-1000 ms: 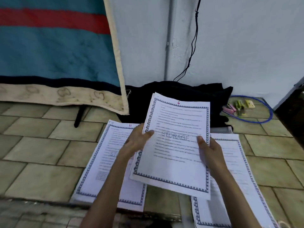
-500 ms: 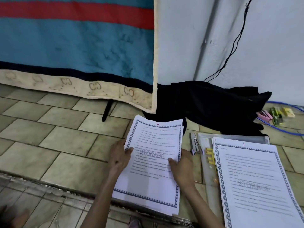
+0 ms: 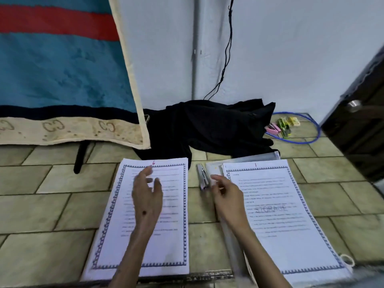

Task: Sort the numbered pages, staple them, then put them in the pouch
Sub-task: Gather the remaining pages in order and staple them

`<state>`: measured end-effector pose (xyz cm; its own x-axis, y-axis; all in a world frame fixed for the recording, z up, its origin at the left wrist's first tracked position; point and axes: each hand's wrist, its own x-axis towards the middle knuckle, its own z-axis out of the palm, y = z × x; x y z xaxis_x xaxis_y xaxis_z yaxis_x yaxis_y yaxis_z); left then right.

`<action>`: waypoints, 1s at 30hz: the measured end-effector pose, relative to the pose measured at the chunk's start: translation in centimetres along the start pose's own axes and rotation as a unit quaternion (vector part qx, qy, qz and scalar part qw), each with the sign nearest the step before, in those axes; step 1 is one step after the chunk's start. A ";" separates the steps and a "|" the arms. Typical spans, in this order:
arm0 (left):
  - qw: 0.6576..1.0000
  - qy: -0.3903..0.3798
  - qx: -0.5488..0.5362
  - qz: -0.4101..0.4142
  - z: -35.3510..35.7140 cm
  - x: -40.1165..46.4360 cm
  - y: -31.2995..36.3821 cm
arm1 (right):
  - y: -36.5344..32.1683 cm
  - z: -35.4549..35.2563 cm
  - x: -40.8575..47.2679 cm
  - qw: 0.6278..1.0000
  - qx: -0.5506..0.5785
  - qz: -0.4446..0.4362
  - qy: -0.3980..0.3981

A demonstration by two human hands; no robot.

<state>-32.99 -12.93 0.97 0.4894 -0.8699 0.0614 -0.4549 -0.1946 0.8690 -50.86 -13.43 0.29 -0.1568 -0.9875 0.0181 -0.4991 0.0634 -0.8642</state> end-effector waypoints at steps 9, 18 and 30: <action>0.901 -0.372 -0.089 -0.203 14.0 -6.4 6.1 | 11.9 -7.8 0.0 0.948 -0.269 0.097 0.139; 0.936 -0.318 -0.071 -0.137 15.8 -8.7 8.4 | 12.0 -8.9 0.0 0.973 -0.142 0.095 0.157; 0.960 -0.263 -0.082 -0.047 3.3 0.5 6.6 | 3.2 -8.3 1.4 0.996 0.053 0.054 0.046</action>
<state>-38.16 -16.18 5.18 0.0605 -0.9689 -0.2400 -0.2834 -0.2472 0.9266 -59.74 -13.39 1.76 -0.2853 -0.9577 -0.0366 -0.3832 0.1490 -0.9116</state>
